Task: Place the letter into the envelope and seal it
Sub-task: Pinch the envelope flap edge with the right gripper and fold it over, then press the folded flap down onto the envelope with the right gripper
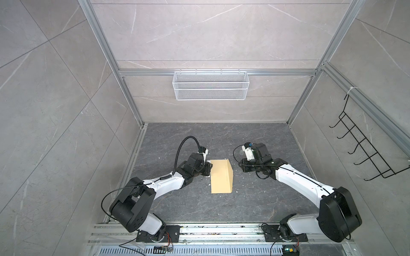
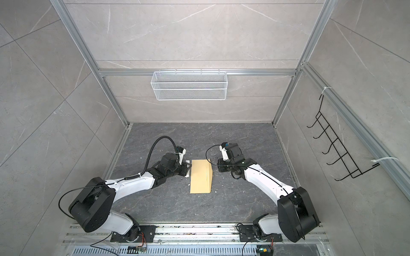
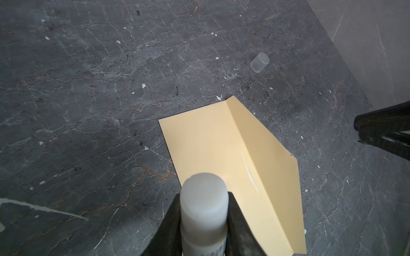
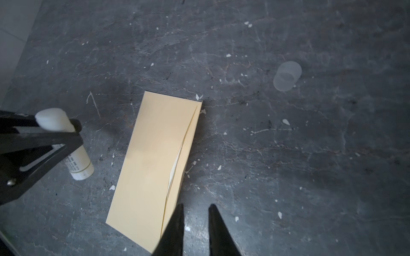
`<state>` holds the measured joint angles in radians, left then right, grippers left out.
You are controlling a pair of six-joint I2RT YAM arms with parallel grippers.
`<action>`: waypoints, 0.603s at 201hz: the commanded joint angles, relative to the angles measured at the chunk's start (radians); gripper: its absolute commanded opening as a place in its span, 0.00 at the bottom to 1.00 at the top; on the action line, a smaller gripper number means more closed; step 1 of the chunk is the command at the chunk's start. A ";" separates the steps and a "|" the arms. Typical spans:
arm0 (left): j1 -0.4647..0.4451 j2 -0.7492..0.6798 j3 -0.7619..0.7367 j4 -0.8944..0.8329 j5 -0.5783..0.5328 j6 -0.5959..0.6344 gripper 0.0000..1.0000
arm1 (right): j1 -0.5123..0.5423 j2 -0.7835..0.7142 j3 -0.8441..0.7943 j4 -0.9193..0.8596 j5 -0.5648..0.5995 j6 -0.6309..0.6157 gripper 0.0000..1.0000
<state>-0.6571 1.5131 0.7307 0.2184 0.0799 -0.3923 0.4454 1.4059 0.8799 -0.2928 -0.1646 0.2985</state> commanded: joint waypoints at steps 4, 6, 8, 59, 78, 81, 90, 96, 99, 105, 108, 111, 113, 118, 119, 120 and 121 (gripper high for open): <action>-0.003 0.034 0.041 0.059 0.022 -0.023 0.00 | 0.001 0.065 -0.018 0.059 -0.031 0.074 0.10; -0.003 0.037 0.041 0.059 0.021 -0.023 0.00 | 0.001 0.068 -0.018 0.062 -0.036 0.073 0.10; -0.004 0.039 0.042 0.059 0.021 -0.025 0.00 | 0.001 0.073 -0.018 0.064 -0.039 0.075 0.09; -0.004 0.101 0.042 0.074 0.021 -0.036 0.00 | 0.002 0.181 -0.009 0.135 -0.129 0.133 0.02; -0.004 0.118 0.042 0.081 0.024 -0.042 0.00 | 0.002 0.208 -0.009 0.158 -0.144 0.152 0.01; -0.004 0.121 0.042 0.082 0.024 -0.041 0.00 | 0.004 0.213 -0.010 0.162 -0.149 0.155 0.01; -0.004 0.129 0.044 0.083 0.025 -0.042 0.00 | 0.005 0.225 -0.013 0.175 -0.162 0.164 0.01; -0.004 0.135 0.044 0.086 0.027 -0.044 0.00 | 0.007 0.231 -0.012 0.183 -0.170 0.170 0.01; -0.003 0.138 0.044 0.086 0.028 -0.046 0.00 | 0.008 0.235 -0.012 0.188 -0.175 0.173 0.01; -0.003 0.143 0.045 0.088 0.030 -0.045 0.00 | 0.010 0.242 -0.012 0.197 -0.185 0.179 0.01; -0.003 0.145 0.045 0.089 0.029 -0.047 0.00 | 0.012 0.244 -0.012 0.201 -0.187 0.181 0.01; -0.004 0.148 0.045 0.090 0.030 -0.046 0.00 | 0.014 0.246 -0.012 0.204 -0.191 0.184 0.01; -0.003 0.149 0.045 0.090 0.032 -0.046 0.00 | 0.015 0.248 -0.011 0.205 -0.192 0.187 0.01; -0.003 0.153 0.047 0.093 0.031 -0.048 0.00 | 0.017 0.251 -0.010 0.209 -0.195 0.189 0.01; -0.004 0.155 0.047 0.094 0.032 -0.048 0.00 | 0.017 0.252 -0.009 0.209 -0.195 0.190 0.01; -0.004 0.155 0.047 0.094 0.033 -0.048 0.00 | 0.018 0.253 -0.009 0.210 -0.196 0.190 0.01; -0.004 0.156 0.047 0.094 0.033 -0.048 0.00 | 0.019 0.254 -0.009 0.211 -0.197 0.191 0.01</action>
<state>-0.6571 1.6485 0.7399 0.2577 0.0902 -0.4278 0.4480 1.6333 0.8768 -0.1303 -0.3138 0.4515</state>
